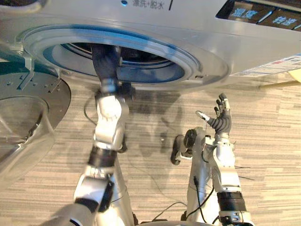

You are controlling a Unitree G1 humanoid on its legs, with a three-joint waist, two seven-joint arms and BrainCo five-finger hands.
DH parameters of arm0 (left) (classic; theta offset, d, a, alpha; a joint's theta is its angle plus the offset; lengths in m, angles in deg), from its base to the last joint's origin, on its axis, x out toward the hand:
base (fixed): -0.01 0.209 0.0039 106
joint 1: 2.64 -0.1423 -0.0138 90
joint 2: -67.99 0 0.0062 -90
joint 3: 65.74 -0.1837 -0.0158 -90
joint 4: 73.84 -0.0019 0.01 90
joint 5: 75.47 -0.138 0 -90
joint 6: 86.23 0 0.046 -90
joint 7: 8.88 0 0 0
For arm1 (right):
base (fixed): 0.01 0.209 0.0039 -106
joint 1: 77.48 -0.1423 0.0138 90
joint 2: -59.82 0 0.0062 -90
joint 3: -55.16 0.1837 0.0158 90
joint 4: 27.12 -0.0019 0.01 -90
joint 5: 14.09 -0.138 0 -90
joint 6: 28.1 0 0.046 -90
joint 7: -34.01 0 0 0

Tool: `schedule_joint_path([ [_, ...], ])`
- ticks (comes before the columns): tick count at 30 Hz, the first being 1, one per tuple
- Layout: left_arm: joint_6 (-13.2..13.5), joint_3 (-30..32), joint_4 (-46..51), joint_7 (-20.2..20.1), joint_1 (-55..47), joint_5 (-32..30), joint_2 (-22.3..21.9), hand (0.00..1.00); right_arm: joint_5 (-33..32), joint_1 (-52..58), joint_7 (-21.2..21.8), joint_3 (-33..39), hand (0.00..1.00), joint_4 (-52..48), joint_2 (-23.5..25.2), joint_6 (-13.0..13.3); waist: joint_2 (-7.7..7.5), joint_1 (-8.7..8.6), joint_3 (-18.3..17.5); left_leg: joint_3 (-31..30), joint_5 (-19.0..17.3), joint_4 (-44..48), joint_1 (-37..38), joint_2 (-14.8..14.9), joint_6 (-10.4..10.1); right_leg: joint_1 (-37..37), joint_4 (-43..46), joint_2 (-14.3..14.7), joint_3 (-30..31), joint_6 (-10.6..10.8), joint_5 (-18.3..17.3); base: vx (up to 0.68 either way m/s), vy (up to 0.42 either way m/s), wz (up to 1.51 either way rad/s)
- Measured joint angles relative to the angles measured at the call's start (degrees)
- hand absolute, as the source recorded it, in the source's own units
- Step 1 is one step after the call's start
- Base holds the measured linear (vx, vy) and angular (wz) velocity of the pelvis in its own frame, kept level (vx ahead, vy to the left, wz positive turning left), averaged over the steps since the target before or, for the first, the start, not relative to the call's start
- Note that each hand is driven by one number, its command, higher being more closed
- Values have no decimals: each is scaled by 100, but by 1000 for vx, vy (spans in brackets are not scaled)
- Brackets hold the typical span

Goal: Pick up the laundry basket with both hands and put the clothes into the washing machine.

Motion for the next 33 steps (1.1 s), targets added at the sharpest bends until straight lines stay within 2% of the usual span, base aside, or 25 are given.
schedule_joint_path([
  [4, -369, -184, -1054, 97, 943, -789, 275, 0, 2, -6, 99, -9, 0, 11, 5, 110, -4, -72, -2, -20, -57, 205, -148, 66, 95, -97, 105, 22, 26, 13, 7, 35, 4, -10],
  [9, -752, -178, -1669, -99, 1214, -1477, 538, 0, -4, -2, 112, -6, 0, 65, 1, 149, -11, -136, -6, -20, -57, 240, -191, 114, 97, -169, 121, 79, 54, 4, 51, 35, -15, -8],
  [13, -841, -376, -1639, -316, 1214, -2126, 606, 0, -11, -1, 155, -6, 0, 69, 4, 181, -25, -122, -15, -37, -56, 231, -189, 107, 95, -152, 122, 73, 32, 3, 52, 54, -29, 2],
  [16, -841, -618, -1415, -444, 1030, -2363, 450, 0, -10, 3, 225, -6, 0, 86, 14, 178, -28, -120, -16, -51, -54, 202, -69, 48, 96, 21, 93, -16, -14, 2, 51, 62, -7, 13],
  [20, -838, -605, -907, -554, -130, -2415, 102, 0, 1, 62, 227, -8, 0, 90, 12, 166, -36, -117, -17, 59, -43, -256, 773, -31, 76, 840, -337, -119, -74, 2, 49, 72, -25, 22],
  [21, -835, -588, -630, -563, -722, -2415, -8, 0, 18, 174, 228, -21, 0, 91, 13, 134, -48, -64, -26, 86, -19, -561, 1210, -40, 33, 1285, -646, -132, -160, -22, 65, 88, -42, 22],
  [24, -790, -555, -214, -660, -1733, -2353, -121, 0, 51, 472, 227, -84, 0, 99, 10, 24, -195, 44, -243, 173, 113, -1237, 1868, -54, -66, 1944, -1276, -158, -348, -118, 160, 137, -79, 23],
  [26, -713, -552, -65, -689, -2328, -2270, -160, 0, 62, 595, 231, -138, 0, 106, 14, -63, -226, 57, -281, 174, 270, -1704, 2383, -112, -128, 2504, -1713, -190, -531, -175, 228, 148, -84, 35],
  [30, -579, -329, 196, -908, -3857, -1754, -591, 0, 108, 966, 253, -130, 0, 358, 6, -292, -219, 200, -453, 357, 517, -2907, 3803, -216, -231, 3902, -2883, -210, -820, -175, 437, 191, -77, 26],
  [31, -548, -310, 249, -963, -4306, -1611, -717, 0, 118, 1084, 320, -123, 0, 461, 2, -326, -162, 203, -533, 382, 588, -3289, 4230, -255, -249, 4371, -3298, -216, -930, -181, 529, 193, -47, 28],
  [33, -501, -196, 287, -1079, -4897, -1427, -879, 0, 176, 1227, 354, -113, 0, 658, 2, -333, -146, 195, -641, 451, 708, -3896, 4890, -326, -273, 5041, -3939, -216, -1089, -149, 694, 180, -5, 26],
])
